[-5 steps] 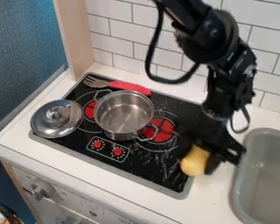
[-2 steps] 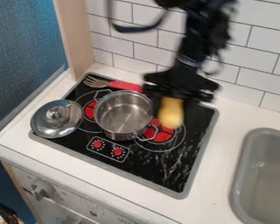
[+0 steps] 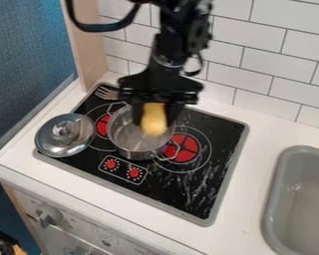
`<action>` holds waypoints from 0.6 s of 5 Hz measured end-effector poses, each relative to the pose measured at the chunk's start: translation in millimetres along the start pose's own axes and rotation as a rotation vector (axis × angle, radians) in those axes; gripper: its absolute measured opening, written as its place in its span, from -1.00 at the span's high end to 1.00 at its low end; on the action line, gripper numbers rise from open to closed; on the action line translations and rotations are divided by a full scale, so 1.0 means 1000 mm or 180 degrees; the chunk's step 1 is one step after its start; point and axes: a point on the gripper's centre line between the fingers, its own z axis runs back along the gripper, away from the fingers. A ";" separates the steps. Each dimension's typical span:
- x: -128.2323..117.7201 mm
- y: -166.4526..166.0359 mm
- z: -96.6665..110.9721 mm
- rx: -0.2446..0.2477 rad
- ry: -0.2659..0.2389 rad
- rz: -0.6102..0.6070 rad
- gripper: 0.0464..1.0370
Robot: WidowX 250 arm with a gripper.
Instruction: Pick the yellow object and put it in the silver pot
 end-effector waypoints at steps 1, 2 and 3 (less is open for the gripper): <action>0.005 0.003 -0.017 -0.0050 -0.0025 0.0125 -0.15; 0.012 0.007 -0.038 -0.0129 -0.0011 0.0205 -0.15; 0.011 0.002 -0.049 -0.0189 -0.0009 -0.0054 -0.15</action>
